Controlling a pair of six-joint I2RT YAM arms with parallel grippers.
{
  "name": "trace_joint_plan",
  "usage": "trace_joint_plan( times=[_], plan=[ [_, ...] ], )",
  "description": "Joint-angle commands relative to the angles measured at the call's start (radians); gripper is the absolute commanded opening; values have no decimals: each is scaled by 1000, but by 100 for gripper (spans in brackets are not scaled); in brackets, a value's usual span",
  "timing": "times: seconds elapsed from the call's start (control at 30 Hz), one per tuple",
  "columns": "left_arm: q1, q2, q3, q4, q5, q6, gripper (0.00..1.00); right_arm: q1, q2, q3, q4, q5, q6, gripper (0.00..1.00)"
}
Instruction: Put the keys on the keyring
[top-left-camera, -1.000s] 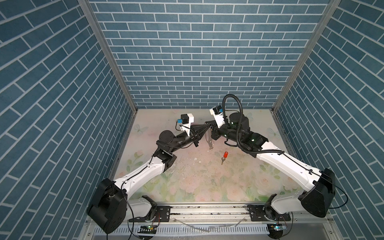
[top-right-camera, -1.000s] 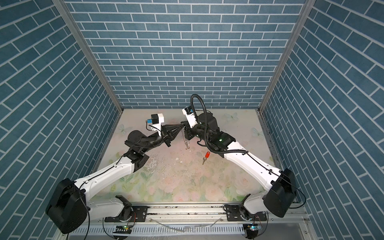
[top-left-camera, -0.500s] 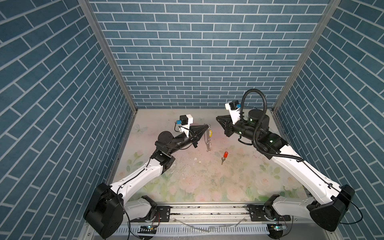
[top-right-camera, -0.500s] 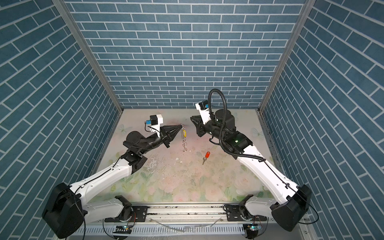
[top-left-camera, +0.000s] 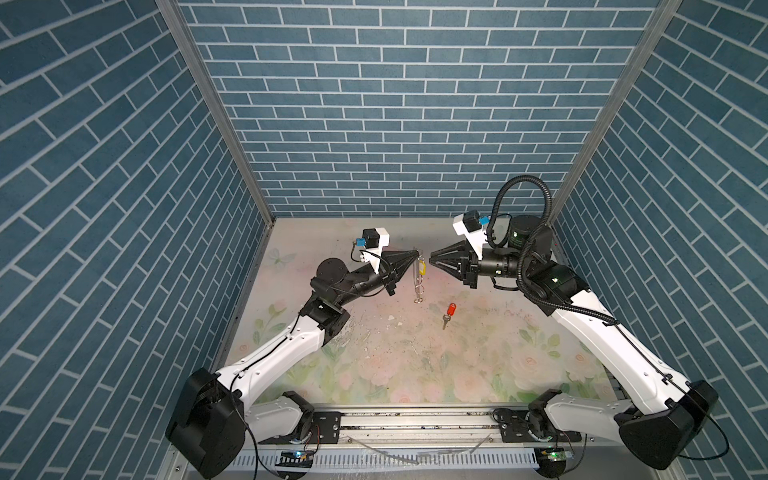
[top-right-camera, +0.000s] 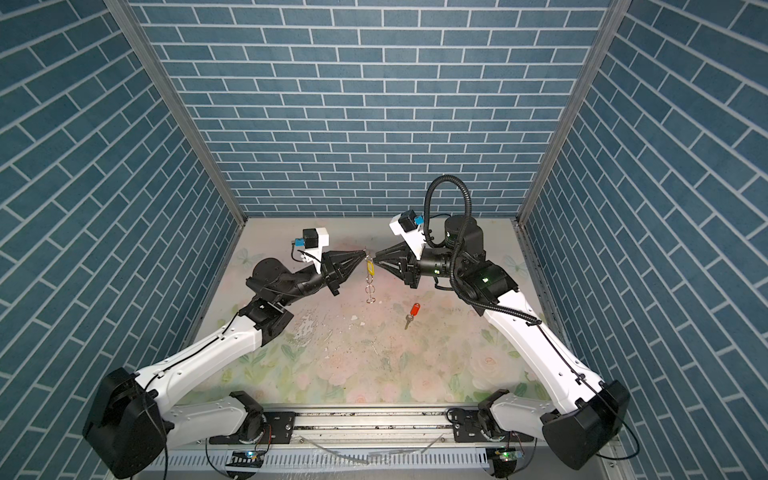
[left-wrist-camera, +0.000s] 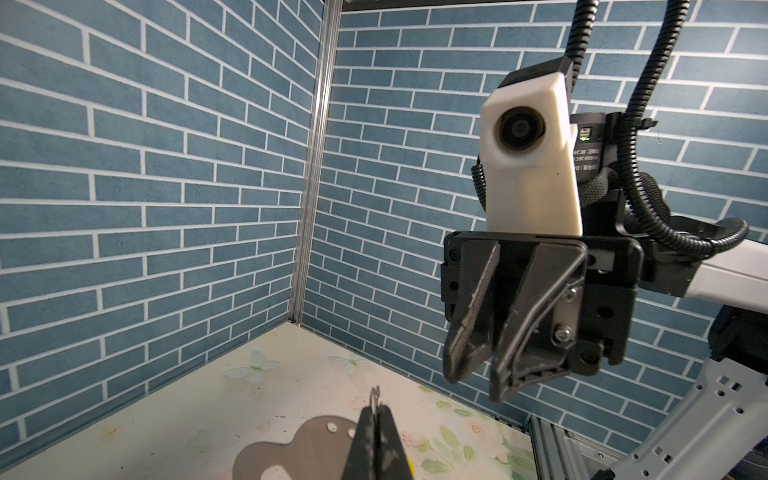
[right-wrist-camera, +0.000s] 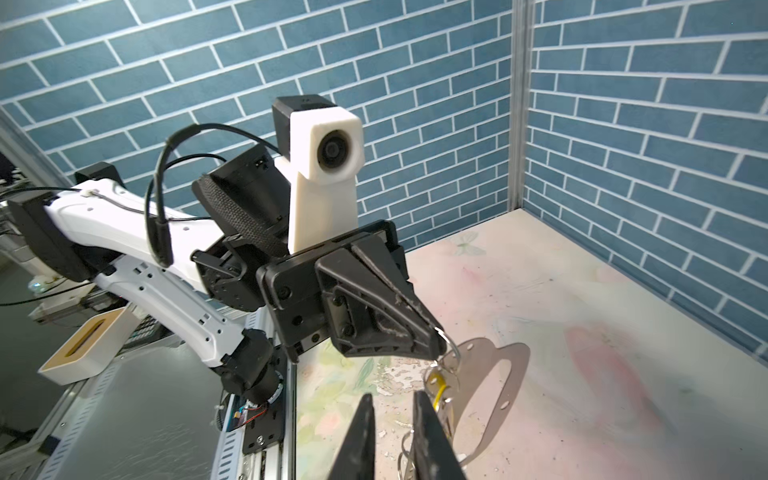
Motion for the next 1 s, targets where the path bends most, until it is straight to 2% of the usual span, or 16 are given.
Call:
trace_joint_plan(
  times=[0.0,0.5,0.97],
  plan=[
    [-3,-24,26,36,42,-3,0,-5,13,-14,27,-86,-25,19],
    [-2,4,21,148,148,-75,0,-21,32,-17,82,-82,13,19],
    [-2,39,21,245,160,-115,0,-21,61,-33,163,-151,72,14]
  ],
)
